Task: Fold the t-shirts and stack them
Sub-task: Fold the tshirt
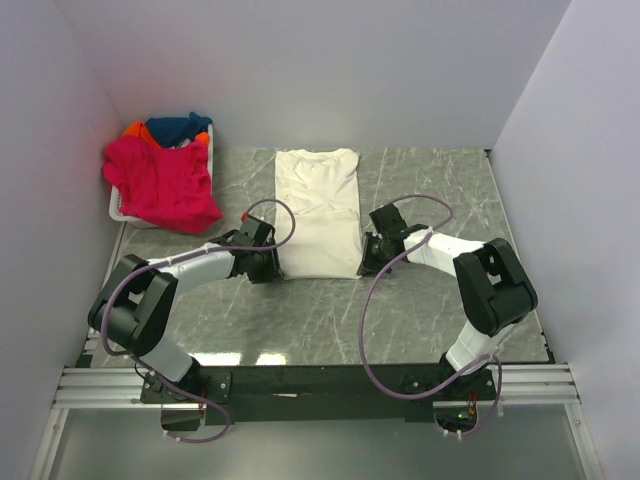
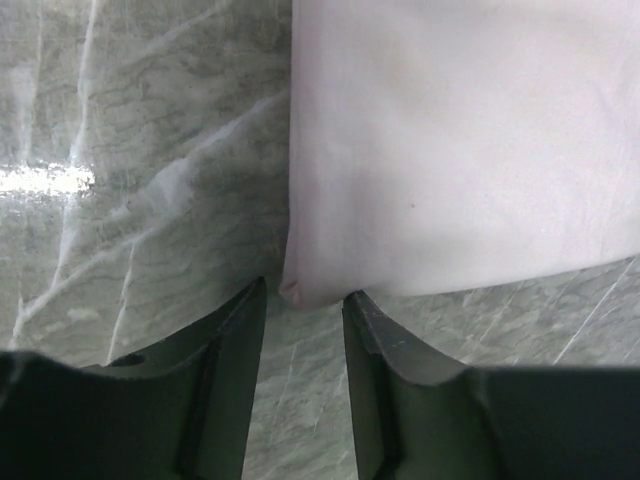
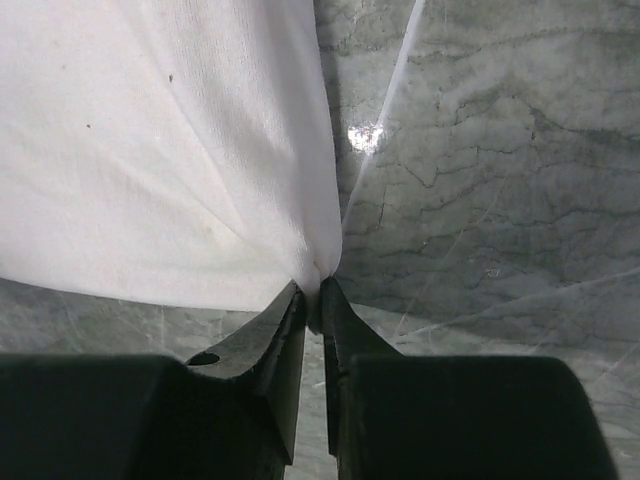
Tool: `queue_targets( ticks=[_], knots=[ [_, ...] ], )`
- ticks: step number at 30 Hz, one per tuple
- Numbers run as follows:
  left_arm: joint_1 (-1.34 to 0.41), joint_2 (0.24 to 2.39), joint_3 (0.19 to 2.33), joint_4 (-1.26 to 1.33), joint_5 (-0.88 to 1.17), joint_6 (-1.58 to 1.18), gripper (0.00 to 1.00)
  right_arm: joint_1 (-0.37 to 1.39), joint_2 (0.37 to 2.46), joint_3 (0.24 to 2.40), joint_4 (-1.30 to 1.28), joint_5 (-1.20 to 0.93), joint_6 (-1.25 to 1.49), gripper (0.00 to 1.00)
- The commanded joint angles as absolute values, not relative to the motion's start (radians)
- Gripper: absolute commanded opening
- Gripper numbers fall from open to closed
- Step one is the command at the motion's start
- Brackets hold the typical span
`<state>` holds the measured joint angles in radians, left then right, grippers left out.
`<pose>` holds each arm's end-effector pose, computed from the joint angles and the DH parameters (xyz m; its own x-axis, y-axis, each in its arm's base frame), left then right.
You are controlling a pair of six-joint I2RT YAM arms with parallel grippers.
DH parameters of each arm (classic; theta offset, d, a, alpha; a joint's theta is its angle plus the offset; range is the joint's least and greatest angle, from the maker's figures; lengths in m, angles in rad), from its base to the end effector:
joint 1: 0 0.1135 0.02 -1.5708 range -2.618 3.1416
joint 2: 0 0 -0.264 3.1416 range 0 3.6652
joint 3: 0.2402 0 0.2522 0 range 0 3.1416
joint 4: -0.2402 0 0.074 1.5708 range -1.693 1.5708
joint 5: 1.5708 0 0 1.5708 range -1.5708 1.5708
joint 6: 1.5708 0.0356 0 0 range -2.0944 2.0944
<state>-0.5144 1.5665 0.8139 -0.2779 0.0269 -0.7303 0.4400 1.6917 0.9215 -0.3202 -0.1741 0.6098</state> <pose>0.2564 -0.1460 0.1599 -0.8923 -0.2617 -0.3678 -0.1226 0.9247 -0.3603 0.2868 0.1418 0.1514 -0.9395 0.1812 -0.2909 0.0563 0.9188 0.3906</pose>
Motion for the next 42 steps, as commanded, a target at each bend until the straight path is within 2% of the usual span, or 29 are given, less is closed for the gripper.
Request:
queue_targets(
  ticks=[1, 12, 13, 15, 19, 32, 42],
  knots=[
    [-0.518, 1.598, 0.841, -0.287, 0.003, -0.739, 0.42, 0.449, 1.697, 0.885, -0.327, -0.166, 0.611, 0.17],
    [-0.517, 1.628, 0.815, -0.27, 0.003, -0.738, 0.15, 0.449, 1.703, 0.893, -0.333, -0.176, 0.612, 0.12],
    [-0.517, 1.631, 0.815, -0.273, 0.005, -0.736, 0.08, 0.449, 1.704, 0.894, -0.334, -0.176, 0.612, 0.1],
    [-0.517, 1.632, 0.818, -0.279, 0.003, -0.732, 0.01, 0.449, 1.704, 0.899, -0.34, -0.176, 0.611, 0.06],
    [-0.517, 1.621, 0.818, -0.301, -0.04, -0.719, 0.0, 0.449, 1.701, 0.908, -0.359, -0.163, 0.612, 0.0],
    [-0.518, 1.532, 0.787, -0.391, -0.115, -0.739, 0.0, 0.449, 1.697, 0.94, -0.405, -0.109, 0.615, 0.0],
    [-0.518, 1.464, 0.753, -0.37, -0.054, -0.746, 0.0, 0.449, 1.686, 0.945, -0.422, -0.101, 0.614, 0.0]
  ],
)
